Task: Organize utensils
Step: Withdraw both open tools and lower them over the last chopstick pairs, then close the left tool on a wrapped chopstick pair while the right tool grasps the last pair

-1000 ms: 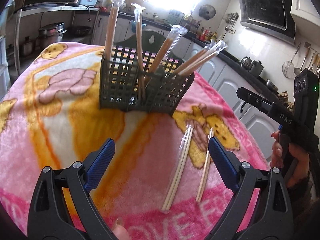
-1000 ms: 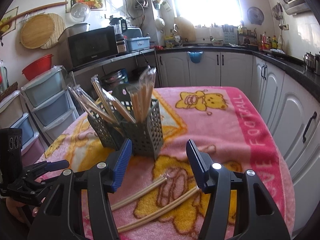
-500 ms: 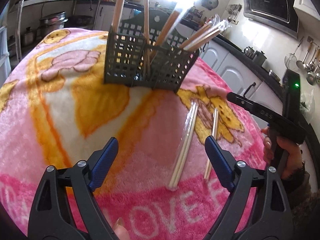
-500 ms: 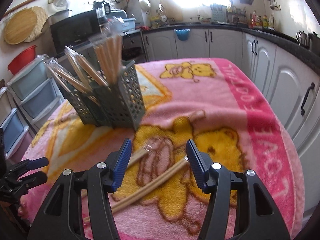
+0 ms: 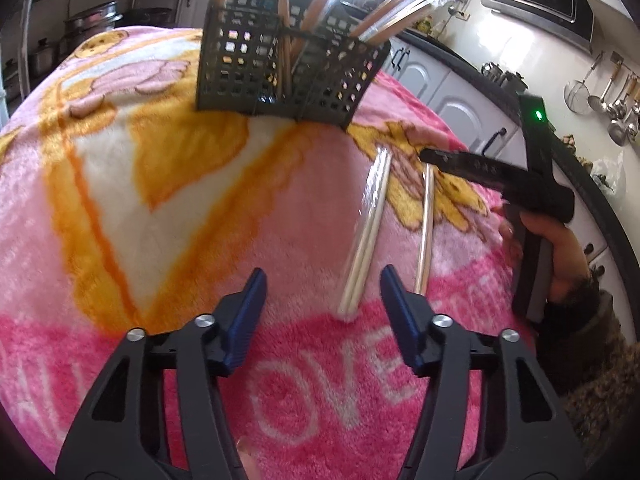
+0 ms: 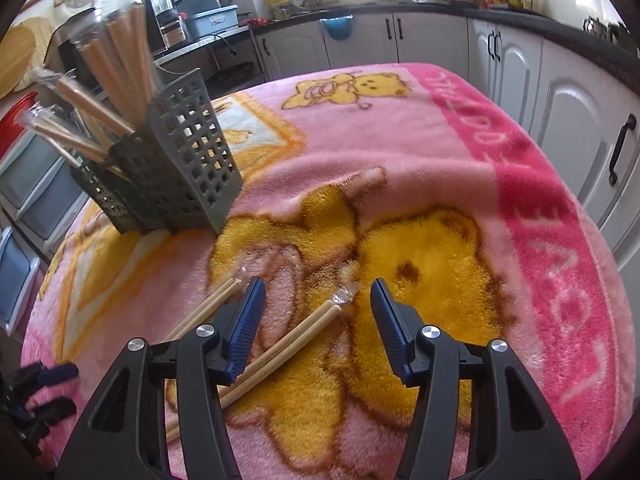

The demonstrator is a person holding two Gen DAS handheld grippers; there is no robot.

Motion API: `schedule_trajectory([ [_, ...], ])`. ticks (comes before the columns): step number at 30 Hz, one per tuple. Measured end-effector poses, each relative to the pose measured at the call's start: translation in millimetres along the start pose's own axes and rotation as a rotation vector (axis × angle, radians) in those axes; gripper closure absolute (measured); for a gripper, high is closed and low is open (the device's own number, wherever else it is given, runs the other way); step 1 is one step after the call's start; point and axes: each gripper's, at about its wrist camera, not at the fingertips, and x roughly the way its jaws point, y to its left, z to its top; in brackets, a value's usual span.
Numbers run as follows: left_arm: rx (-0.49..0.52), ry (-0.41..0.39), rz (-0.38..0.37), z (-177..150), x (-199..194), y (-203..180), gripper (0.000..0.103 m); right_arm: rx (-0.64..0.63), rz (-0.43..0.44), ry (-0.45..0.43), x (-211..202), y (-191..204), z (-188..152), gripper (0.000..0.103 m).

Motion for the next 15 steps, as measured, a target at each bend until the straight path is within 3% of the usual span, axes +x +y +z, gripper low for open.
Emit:
schedule_trajectory([
  [11,0.058,0.03,-0.014,-5.5,10.8,-11.7,0.083,0.059,-0.003,0.029,11.7,-8.0,3.6,0.071],
  [13,0.08,0.036,-0.011,-8.1,12.8,-16.7,0.091,0.058,-0.012,0.029,12.1,-8.5,3.5,0.078],
  [15,0.101,0.042,0.002,-10.6,15.8,-21.3,0.092,0.055,-0.013,0.027,11.5,-8.9,2.8,0.088],
])
